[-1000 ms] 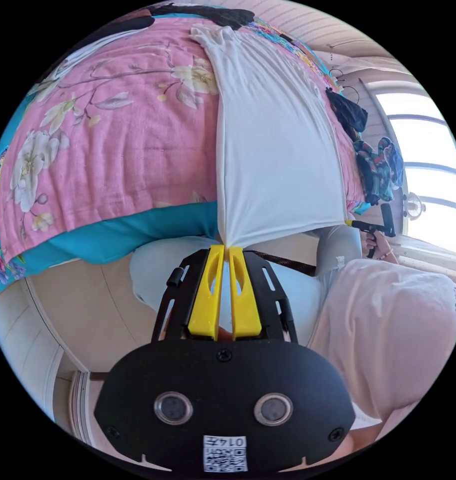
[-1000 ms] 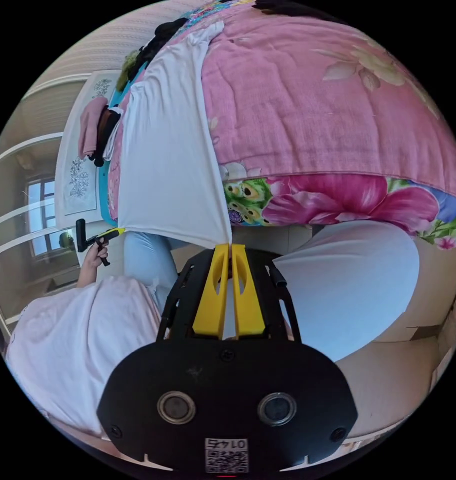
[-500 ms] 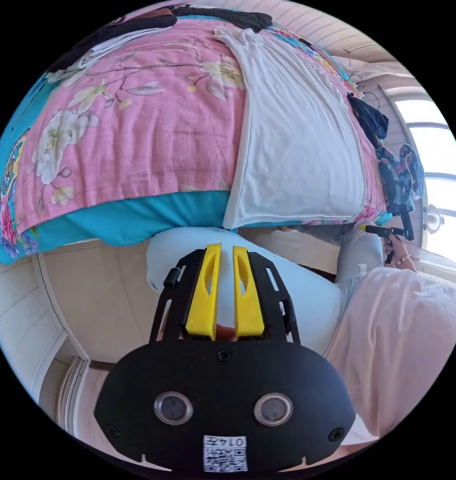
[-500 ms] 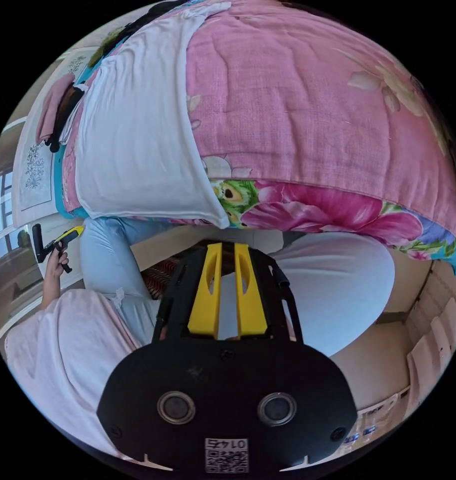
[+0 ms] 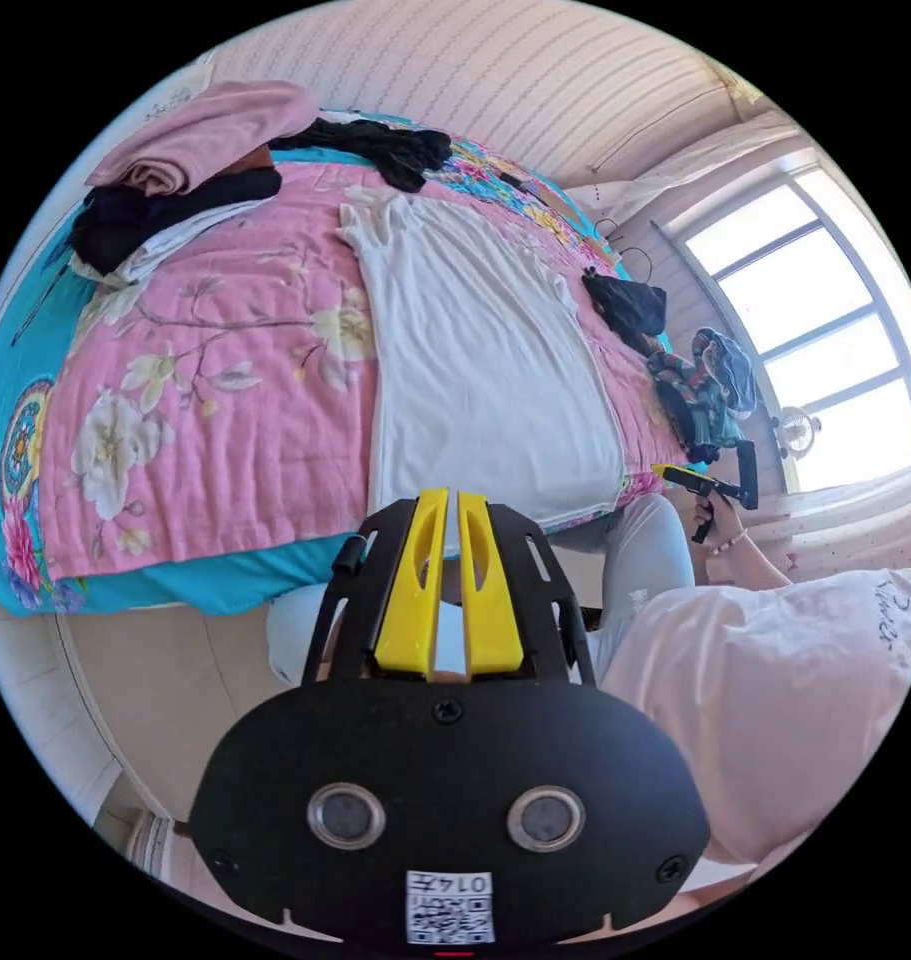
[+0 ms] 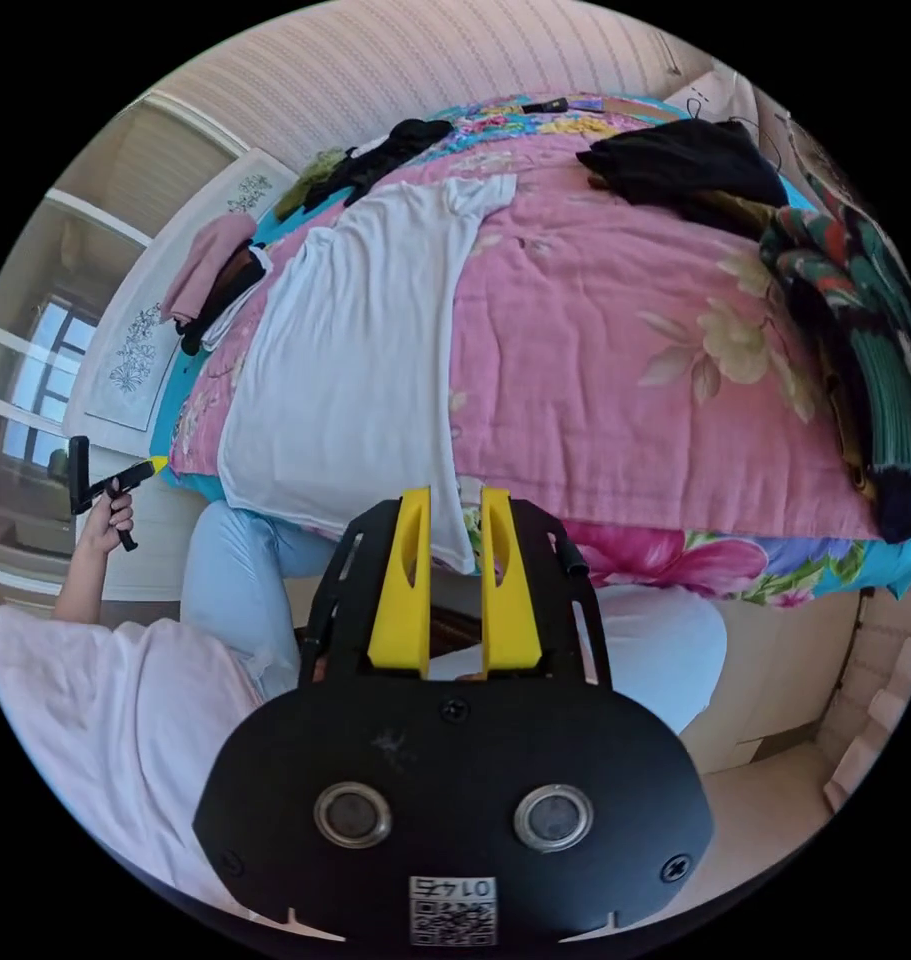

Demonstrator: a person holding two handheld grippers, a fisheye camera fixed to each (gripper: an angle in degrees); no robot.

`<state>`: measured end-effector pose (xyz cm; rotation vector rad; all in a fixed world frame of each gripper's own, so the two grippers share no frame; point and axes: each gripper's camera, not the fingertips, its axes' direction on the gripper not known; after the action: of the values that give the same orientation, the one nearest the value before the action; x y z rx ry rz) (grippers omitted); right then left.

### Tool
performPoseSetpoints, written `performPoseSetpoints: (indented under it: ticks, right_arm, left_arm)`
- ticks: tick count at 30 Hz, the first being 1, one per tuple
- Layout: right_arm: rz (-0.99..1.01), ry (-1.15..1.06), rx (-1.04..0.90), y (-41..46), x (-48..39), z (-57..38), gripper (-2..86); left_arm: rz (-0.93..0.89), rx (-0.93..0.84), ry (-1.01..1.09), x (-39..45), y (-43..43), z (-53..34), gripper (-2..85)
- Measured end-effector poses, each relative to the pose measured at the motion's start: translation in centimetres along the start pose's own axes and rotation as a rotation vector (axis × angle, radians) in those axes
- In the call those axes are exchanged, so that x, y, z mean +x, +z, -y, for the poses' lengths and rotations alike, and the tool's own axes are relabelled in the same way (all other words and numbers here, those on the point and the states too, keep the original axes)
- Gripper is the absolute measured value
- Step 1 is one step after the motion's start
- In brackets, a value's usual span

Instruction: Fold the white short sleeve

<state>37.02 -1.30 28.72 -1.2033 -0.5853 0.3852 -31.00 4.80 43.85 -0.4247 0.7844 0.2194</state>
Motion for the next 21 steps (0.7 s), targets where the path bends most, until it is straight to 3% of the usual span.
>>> performPoseSetpoints:
  ticks: [10,15,21]
  right_arm:
    - [0.064,-0.034,0.219,-0.3,1.1,9.8,11.7]
    - [0.095,-0.030,0.249,0.0,2.3,14.2,12.0]
    - [0.103,-0.045,0.243,0.1,4.0,18.6,12.3]
  left_arm:
    - [-0.002,-0.067,0.448,14.6,14.1,29.1,2.4]
    - [0.034,-0.042,0.501,20.8,23.6,41.4,4.2]
    - [0.110,-0.207,0.466,22.8,35.5,49.1,2.6]
